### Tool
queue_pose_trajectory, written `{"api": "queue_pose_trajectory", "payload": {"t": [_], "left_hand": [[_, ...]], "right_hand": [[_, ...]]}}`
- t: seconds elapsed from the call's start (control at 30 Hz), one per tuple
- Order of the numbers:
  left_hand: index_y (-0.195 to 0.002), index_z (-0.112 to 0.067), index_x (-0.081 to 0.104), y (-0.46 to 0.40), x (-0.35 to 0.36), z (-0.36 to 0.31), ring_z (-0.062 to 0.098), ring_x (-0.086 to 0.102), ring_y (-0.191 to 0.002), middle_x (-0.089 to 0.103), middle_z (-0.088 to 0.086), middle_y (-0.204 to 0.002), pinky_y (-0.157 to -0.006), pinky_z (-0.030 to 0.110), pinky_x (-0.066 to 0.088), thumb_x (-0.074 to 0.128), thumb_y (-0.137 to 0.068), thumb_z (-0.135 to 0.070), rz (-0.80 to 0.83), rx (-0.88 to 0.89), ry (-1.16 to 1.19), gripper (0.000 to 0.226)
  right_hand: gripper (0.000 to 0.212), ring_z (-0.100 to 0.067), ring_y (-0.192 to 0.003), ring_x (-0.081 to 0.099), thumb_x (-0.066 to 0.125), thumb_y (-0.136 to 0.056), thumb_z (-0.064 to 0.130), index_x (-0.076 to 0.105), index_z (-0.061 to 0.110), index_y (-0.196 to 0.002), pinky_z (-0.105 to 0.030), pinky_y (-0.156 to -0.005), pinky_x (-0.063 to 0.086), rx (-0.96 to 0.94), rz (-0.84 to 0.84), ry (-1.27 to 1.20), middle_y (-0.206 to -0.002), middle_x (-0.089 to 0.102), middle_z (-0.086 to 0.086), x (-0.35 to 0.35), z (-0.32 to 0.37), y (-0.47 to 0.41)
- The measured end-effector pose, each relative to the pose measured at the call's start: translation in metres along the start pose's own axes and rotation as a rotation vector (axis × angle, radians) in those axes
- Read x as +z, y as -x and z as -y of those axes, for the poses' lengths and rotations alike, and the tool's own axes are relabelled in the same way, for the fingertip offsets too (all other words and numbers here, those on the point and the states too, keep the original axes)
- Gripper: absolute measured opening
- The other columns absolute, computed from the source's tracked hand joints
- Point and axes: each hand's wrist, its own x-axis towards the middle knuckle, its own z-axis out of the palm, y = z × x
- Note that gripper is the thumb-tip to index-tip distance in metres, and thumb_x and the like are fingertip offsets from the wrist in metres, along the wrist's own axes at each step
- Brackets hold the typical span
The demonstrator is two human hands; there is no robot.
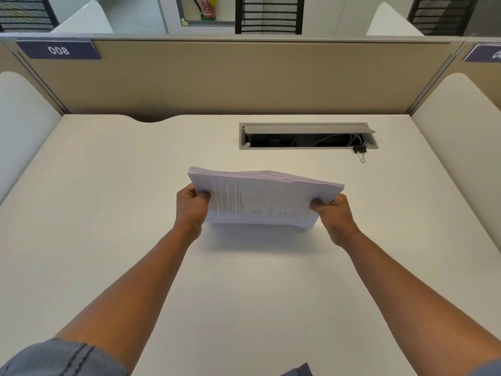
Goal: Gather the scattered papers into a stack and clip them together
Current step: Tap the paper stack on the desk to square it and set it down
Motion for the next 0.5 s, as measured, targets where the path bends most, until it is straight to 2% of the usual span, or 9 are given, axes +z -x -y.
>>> {"api": "queue_pose_trajectory", "payload": {"t": [0.07,0.13,0.2,0.3,0.4,0.5], "left_hand": [[-0.076,-0.012,0.063,-0.001,-0.002,0.003,0.018,0.056,-0.081,0.063,0.002,-0.082,-0.073,0.033,0.046,0.040,-0.089,0.012,0.012,-0.021,0.001,0.036],[-0.083,-0.013,0.066,-0.001,-0.006,0.008,0.020,0.060,-0.087,0.067,0.002,-0.088,-0.076,0.032,0.050,0.039,-0.089,0.013,0.058,-0.059,0.010,0.038],[-0.094,-0.014,0.067,-0.001,-0.010,0.011,0.022,0.063,-0.094,0.069,0.002,-0.097,-0.076,0.034,0.052,0.037,-0.086,0.015,0.132,-0.095,0.021,0.042],[-0.106,-0.016,0.067,-0.002,-0.013,0.012,0.026,0.066,-0.101,0.072,0.003,-0.105,-0.080,0.040,0.054,0.036,-0.083,0.016,0.272,-0.136,0.018,0.051],[-0.105,-0.017,0.069,-0.004,-0.012,0.010,0.029,0.066,-0.104,0.074,0.003,-0.105,-0.082,0.043,0.055,0.036,-0.082,0.016,0.302,-0.158,0.024,0.053],[-0.094,-0.012,0.071,-0.008,-0.014,0.009,0.027,0.065,-0.096,0.075,0.002,-0.093,-0.080,0.038,0.053,0.037,-0.082,0.020,0.227,-0.125,0.066,0.048]], "right_hand": [[0.029,-0.020,-0.086,0.059,0.061,-0.081,-0.011,0.074,0.015,-0.087,-0.036,-0.079,0.047,0.029,0.017,0.025,-0.090,0.068,-0.005,-0.001,0.000,0.001],[0.025,-0.019,-0.085,0.061,0.064,-0.073,-0.001,0.074,0.014,-0.089,-0.035,-0.078,0.048,0.075,0.055,0.057,-0.088,0.070,-0.001,-0.003,-0.002,0.003],[0.031,-0.021,-0.089,0.066,0.062,-0.066,0.007,0.073,0.015,-0.094,-0.037,-0.081,0.051,0.122,0.099,0.074,-0.093,0.073,-0.001,-0.005,-0.003,0.005],[0.035,-0.025,-0.096,0.068,0.064,-0.067,0.008,0.072,0.016,-0.100,-0.039,-0.086,0.054,0.157,0.133,0.087,-0.101,0.073,-0.004,-0.004,0.000,0.007],[0.031,-0.025,-0.095,0.068,0.066,-0.077,-0.003,0.070,0.016,-0.101,-0.035,-0.080,0.055,0.171,0.148,0.063,-0.101,0.073,-0.004,-0.002,0.004,0.008],[0.036,-0.021,-0.092,0.068,0.066,-0.068,0.002,0.072,0.016,-0.100,-0.033,-0.079,0.053,0.146,0.159,0.040,-0.098,0.073,-0.004,-0.001,0.008,0.008]]}}
